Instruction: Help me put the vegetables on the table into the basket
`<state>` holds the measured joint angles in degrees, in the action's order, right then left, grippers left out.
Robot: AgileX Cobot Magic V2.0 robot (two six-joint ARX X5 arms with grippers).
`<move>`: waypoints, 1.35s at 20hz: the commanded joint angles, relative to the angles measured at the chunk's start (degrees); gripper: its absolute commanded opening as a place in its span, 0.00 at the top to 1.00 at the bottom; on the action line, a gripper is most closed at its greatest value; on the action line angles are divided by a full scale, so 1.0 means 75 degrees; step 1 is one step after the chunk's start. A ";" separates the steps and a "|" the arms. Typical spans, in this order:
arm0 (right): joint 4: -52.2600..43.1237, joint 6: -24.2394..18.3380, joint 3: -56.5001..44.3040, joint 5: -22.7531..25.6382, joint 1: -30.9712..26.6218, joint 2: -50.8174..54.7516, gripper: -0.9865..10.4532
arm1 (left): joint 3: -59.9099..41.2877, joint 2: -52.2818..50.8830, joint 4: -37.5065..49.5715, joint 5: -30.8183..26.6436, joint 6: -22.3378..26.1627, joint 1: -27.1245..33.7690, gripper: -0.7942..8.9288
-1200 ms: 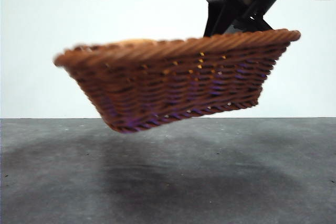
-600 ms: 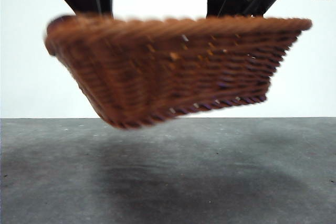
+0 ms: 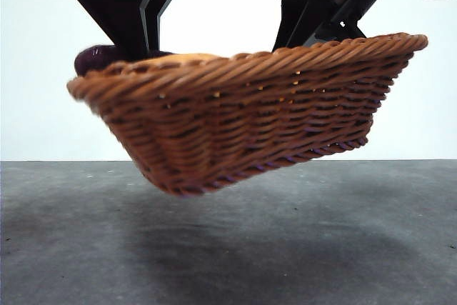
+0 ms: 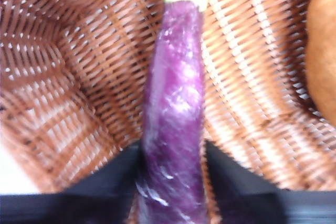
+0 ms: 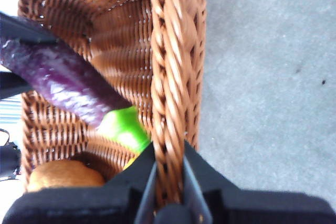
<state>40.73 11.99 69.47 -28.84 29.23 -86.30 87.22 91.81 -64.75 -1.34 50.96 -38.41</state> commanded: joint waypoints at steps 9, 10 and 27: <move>-0.0184 0.0178 -0.0015 -0.0172 -0.0003 -0.0012 0.92 | 0.2194 -0.0449 -0.0530 -0.0370 -0.1682 0.0283 0.62; -0.0283 0.0262 -0.0015 -0.0154 -0.0006 -0.0012 0.92 | 0.2617 -0.0469 -0.0784 -0.0367 -0.2177 0.0408 0.63; 0.0758 -0.0723 0.0848 0.0300 -0.3722 0.0463 0.92 | 0.3296 -0.4972 -0.1437 0.0493 -0.4607 0.3034 0.93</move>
<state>47.05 7.31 75.90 -25.82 0.99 -82.50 112.20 54.11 -75.44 2.17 17.32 -15.86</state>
